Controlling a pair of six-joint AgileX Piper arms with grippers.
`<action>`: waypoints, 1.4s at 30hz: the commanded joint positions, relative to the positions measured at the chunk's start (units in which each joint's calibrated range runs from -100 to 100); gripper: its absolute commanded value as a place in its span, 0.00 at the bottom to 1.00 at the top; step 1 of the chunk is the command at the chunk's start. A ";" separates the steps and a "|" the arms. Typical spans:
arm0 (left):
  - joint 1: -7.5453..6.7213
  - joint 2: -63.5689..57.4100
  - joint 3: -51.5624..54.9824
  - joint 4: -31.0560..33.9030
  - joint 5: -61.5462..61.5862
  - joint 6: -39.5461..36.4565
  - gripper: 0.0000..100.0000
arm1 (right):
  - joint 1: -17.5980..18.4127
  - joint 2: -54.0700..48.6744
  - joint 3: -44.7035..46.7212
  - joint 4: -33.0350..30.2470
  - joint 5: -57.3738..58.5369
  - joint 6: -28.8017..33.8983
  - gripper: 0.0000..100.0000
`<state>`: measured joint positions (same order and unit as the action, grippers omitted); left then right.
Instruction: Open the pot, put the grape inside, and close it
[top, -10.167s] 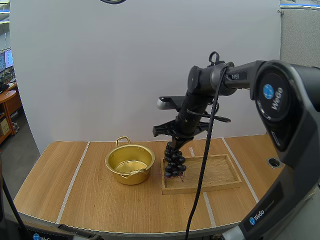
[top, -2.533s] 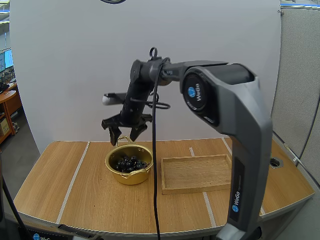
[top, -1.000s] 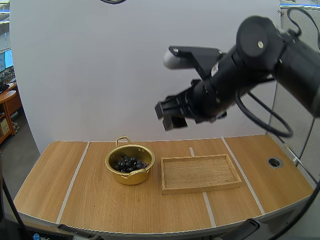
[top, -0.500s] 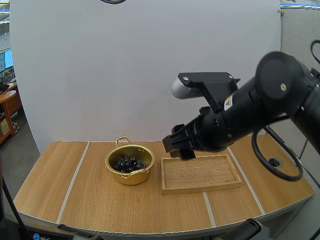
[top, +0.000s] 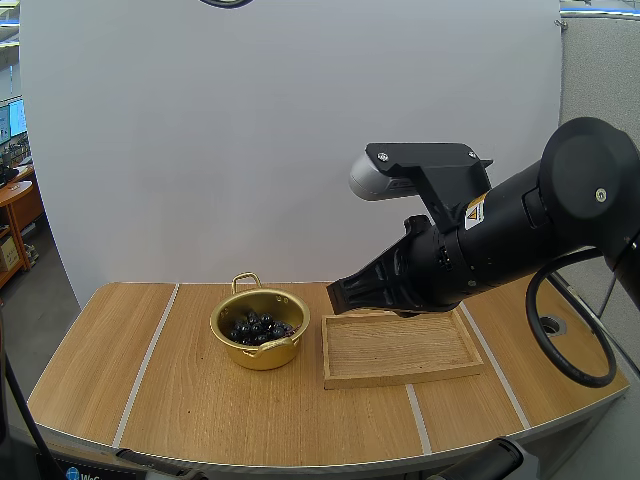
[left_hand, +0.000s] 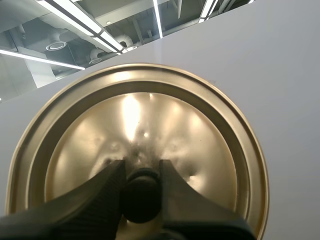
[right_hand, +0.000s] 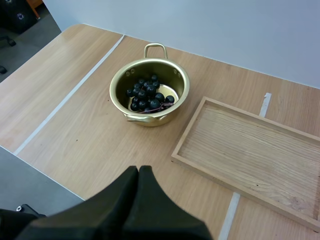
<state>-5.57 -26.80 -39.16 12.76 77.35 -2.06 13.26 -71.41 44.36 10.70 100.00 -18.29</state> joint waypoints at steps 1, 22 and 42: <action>-0.26 -0.21 -0.29 0.44 -2.40 -0.48 0.00 | -0.22 -0.74 0.11 1.06 0.00 -0.69 0.00; -0.26 -1.85 -0.29 0.19 22.65 -0.39 0.00 | -0.22 -0.74 0.11 1.31 0.00 -0.69 0.00; -0.26 -1.30 29.70 -1.55 22.65 2.75 0.00 | -0.22 -0.74 0.11 1.31 0.00 -0.69 0.00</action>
<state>-5.57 -28.34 -20.19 12.76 100.00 -0.23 13.26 -71.41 44.36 11.65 100.00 -18.29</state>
